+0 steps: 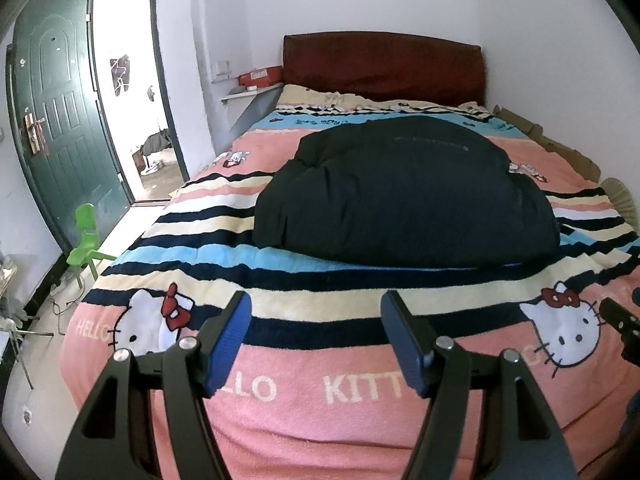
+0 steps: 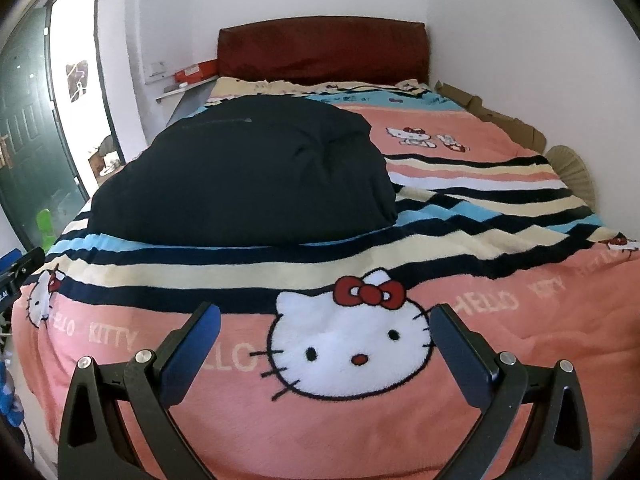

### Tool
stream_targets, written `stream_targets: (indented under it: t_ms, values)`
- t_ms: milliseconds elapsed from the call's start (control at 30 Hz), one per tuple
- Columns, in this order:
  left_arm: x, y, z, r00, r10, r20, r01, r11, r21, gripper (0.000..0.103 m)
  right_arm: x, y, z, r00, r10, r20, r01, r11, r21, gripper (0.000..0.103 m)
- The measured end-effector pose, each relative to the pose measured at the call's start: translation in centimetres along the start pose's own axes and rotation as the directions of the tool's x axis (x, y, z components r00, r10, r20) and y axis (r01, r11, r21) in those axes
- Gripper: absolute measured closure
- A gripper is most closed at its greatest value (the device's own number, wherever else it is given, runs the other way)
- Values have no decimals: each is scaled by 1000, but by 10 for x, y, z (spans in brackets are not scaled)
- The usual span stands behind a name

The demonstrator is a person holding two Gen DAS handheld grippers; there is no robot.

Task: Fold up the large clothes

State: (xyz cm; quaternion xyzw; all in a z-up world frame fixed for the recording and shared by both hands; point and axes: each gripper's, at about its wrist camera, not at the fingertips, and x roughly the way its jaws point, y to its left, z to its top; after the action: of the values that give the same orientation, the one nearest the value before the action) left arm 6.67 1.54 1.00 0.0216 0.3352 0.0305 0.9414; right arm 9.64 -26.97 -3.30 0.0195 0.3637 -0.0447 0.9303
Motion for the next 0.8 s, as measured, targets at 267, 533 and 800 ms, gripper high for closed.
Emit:
stream_targets:
  t_ms: [267, 533, 800]
  values:
    - [8, -5, -6, 1000, 6, -22, -5, 1000, 19, 38, 6, -7, -3, 1000, 3, -8, -3, 1000, 16, 1]
    - [10, -10, -9, 999, 3, -32, -2, 999, 32, 38, 9, -11, -4, 1000, -1, -9, 1, 1000, 22, 1]
    - [8, -11, -10, 1000, -2, -22, 3, 999, 45, 38, 8, -12, -4, 1000, -4, -7, 4, 1000, 17, 1]
